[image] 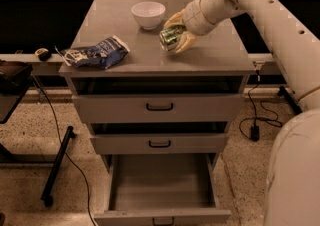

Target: Pick green can from bottom drawer and place on counter

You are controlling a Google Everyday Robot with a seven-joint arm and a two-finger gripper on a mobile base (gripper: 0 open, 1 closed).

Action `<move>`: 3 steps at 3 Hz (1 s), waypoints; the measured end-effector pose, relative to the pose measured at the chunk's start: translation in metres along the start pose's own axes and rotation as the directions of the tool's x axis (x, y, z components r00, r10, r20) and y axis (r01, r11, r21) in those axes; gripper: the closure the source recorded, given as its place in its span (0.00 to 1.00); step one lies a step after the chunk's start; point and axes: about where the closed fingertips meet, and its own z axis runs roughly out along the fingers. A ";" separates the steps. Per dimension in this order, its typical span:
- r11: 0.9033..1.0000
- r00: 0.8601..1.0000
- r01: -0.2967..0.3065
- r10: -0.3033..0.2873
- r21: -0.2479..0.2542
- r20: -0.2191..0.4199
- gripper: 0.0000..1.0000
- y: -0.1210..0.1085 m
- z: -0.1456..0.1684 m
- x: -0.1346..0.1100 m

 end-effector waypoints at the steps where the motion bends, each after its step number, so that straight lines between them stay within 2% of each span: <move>1: 1.000 1.000 0.000 0.000 0.000 0.000 0.15 0.000 0.000 0.000; 2: 1.000 1.000 0.000 0.000 0.000 0.000 0.00 0.000 0.000 0.000; 3: 1.000 1.000 0.001 -0.001 -0.002 0.005 0.00 0.000 0.001 -0.001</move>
Offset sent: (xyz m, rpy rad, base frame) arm 0.0000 0.0000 0.0000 0.0000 0.0000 0.0000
